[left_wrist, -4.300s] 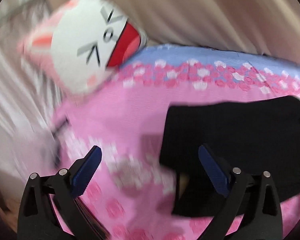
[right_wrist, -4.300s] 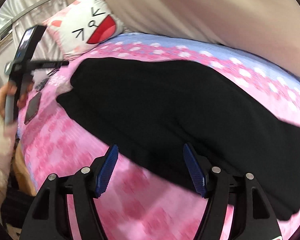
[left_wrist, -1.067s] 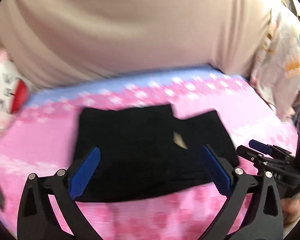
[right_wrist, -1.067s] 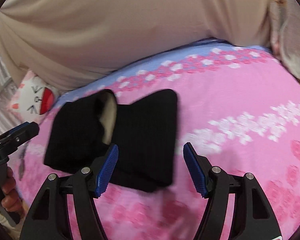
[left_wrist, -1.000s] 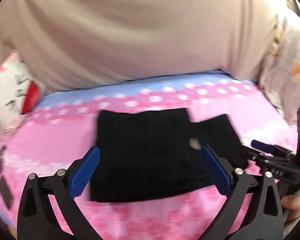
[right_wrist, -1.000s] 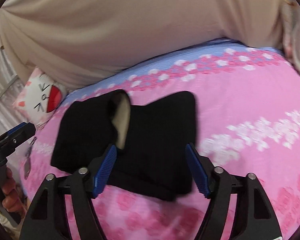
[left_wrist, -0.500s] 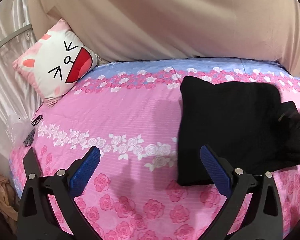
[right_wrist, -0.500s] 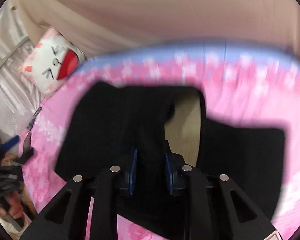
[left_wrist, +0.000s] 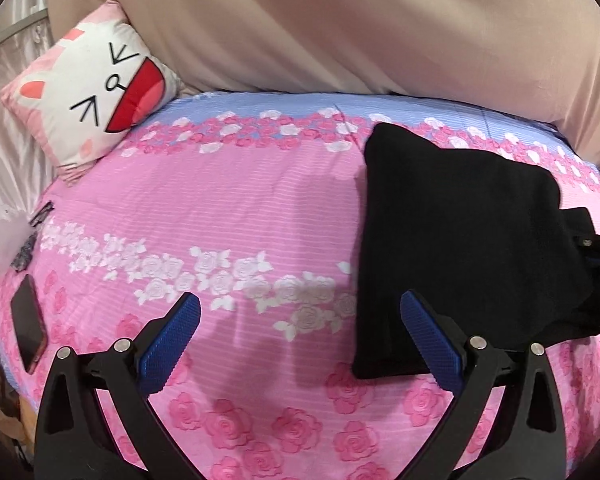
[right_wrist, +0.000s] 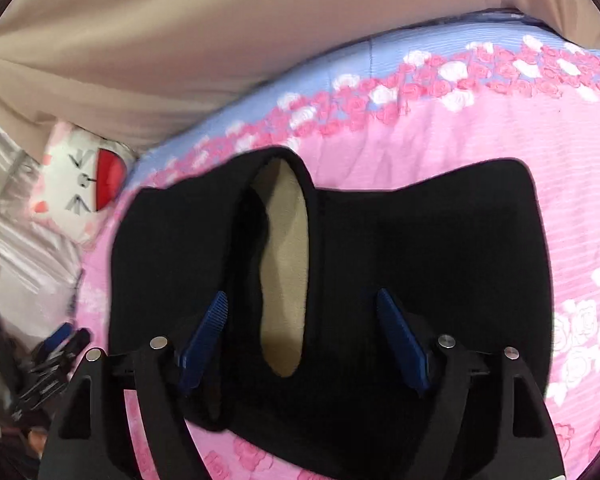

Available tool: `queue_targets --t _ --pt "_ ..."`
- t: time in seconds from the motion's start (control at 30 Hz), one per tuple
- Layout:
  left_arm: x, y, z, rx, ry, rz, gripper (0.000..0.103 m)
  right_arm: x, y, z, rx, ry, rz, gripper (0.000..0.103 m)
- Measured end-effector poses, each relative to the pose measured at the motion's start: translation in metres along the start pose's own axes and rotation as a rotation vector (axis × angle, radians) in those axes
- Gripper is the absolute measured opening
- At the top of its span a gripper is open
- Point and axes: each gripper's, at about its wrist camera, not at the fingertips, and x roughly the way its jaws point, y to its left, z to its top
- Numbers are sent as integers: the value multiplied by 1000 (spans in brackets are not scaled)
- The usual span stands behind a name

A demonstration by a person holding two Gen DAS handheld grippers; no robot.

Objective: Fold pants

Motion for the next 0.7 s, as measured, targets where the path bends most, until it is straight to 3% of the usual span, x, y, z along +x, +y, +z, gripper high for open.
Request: queue_targets --t 0.1,0.2,0.3,0.37,0.4,0.43,0.5,0.57,0.7 --pt "-2 -1 -1 2 0 -6 98 -23 0 1 31 -83 40 75" --pt "-3 1 -3 -10 0 -17 98 -22 -4 -1 36 -20 139 75" --pt "8 -2 -3 -13 34 -25 98 3 4 -8 -4 65 104 76" --pt "9 -5 -2 -13 35 -30 98 11 9 -14 -29 43 79 77" --pt "6 -7 -1 -11 29 -36 98 12 14 -18 -46 26 70 73" --pt "4 -8 0 -8 22 -37 98 14 20 -20 -60 33 73 43" --pt "1 -10 0 2 12 -28 98 16 33 -17 -72 38 104 20" --pt "2 -11 1 -1 16 -19 98 2 56 -5 -111 12 147 16" --pt "-9 -5 8 -35 10 -38 98 -79 96 34 -198 -174 217 14"
